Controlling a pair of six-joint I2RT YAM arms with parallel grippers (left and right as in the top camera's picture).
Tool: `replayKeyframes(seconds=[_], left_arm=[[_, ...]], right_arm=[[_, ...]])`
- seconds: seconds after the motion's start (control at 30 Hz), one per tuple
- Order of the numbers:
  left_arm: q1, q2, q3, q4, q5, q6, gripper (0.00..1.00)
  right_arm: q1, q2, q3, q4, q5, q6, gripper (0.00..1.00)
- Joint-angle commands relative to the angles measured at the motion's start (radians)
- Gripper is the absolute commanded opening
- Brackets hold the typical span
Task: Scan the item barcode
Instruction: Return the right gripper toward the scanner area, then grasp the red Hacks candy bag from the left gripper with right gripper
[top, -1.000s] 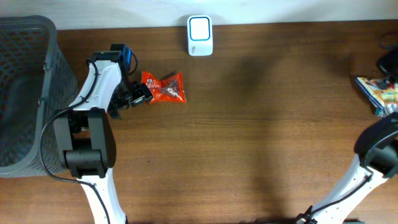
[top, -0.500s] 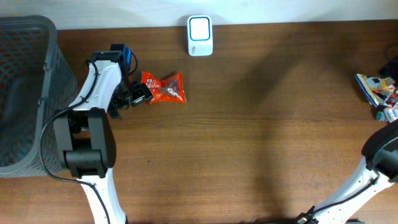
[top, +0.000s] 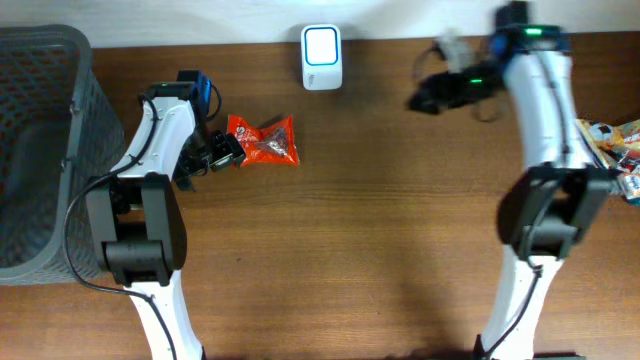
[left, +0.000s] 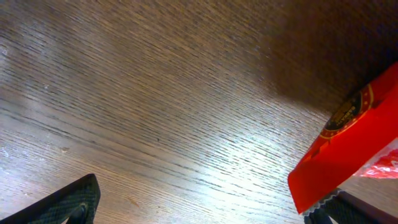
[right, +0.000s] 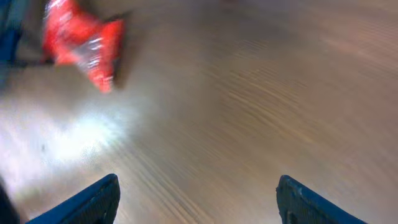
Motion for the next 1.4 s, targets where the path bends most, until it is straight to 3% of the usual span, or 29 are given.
replayKeyframes(seconds=[0.0,0.07,0.1,0.2,0.37,0.5,0.63,0.7,0.83,1.1,1.2,1.3,1.37], left_arm=[[0.003,0.005,-0.005,-0.001,-0.01,-0.006,0.99],[0.003,0.005,-0.005,-0.001,-0.01,-0.006,0.99],[0.003,0.005,-0.005,-0.001,-0.01,-0.006,0.99],[0.003,0.005,-0.005,-0.001,-0.01,-0.006,0.99],[0.003,0.005,-0.005,-0.001,-0.01,-0.006,0.99],[0.003,0.005,-0.005,-0.001,-0.01,-0.006,0.99],[0.003,0.005,-0.005,-0.001,-0.01,-0.006,0.99],[0.003,0.005,-0.005,-0.001,-0.01,-0.006,0.99],[0.003,0.005,-0.005,-0.001,-0.01,-0.006,0.99],[0.003,0.005,-0.005,-0.001,-0.01,-0.006,0.99],[0.003,0.005,-0.005,-0.001,-0.01,-0.006,0.99],[0.003,0.005,-0.005,-0.001,-0.01,-0.006,0.99],[0.003,0.005,-0.005,-0.001,-0.01,-0.006,0.99]], right_arm=[[0.156,0.009,-0.008,0.079,0.02,-0.113,0.93],[0.278,0.015,-0.009,0.121,0.029,-0.278,0.89],[0.311,0.02,-0.009,0.131,0.048,-0.325,0.85],[0.408,0.039,-0.01,0.176,0.177,-0.425,0.85],[0.522,0.116,-0.012,0.31,0.296,-0.424,0.84],[0.556,0.165,-0.012,0.444,0.353,-0.424,0.77],[0.555,0.17,-0.012,0.543,0.338,-0.424,0.82],[0.554,0.178,-0.012,0.552,0.278,-0.425,0.87],[0.555,0.204,-0.013,0.535,0.172,-0.476,0.83],[0.544,0.239,-0.014,0.46,0.193,-0.475,0.83],[0.527,0.239,-0.014,0.418,0.248,-0.467,0.63],[0.501,0.238,-0.014,0.369,0.253,-0.407,0.54],[0.484,0.237,-0.013,0.32,0.256,-0.36,0.4]])
